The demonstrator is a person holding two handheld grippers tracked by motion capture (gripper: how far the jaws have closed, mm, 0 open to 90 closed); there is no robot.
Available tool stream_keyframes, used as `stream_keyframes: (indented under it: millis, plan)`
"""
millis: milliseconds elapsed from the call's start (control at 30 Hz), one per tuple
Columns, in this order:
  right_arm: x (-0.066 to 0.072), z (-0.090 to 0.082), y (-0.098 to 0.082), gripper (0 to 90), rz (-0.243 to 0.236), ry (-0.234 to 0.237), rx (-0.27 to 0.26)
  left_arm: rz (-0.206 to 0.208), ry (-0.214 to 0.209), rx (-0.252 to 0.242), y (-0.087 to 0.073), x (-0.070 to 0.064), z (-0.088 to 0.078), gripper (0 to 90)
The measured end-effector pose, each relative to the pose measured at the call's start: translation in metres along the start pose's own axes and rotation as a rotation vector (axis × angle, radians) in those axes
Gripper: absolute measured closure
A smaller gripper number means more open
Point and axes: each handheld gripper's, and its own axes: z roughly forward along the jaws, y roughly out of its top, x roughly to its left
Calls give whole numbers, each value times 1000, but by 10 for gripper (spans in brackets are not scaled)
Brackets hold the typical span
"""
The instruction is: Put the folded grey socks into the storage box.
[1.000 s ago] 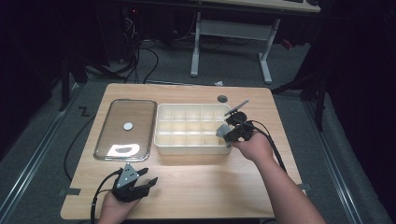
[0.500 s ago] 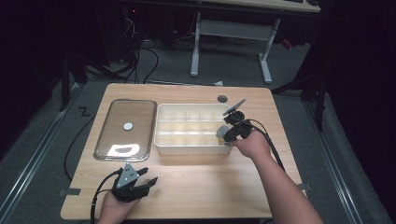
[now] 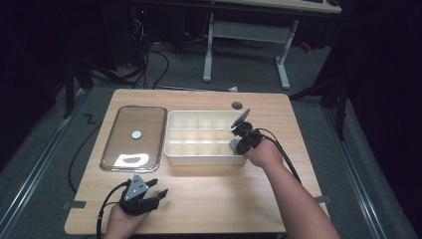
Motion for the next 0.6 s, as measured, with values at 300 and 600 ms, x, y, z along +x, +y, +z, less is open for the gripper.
stream_keyframes:
  millis: [300, 600]
  plan:
    - [4, 18, 3, 727, 24, 2, 58, 1, 3, -3, 0, 0, 0, 462]
    - [2, 20, 3, 720, -3, 1, 39, 4, 0, 0, 0, -1, 1, 462]
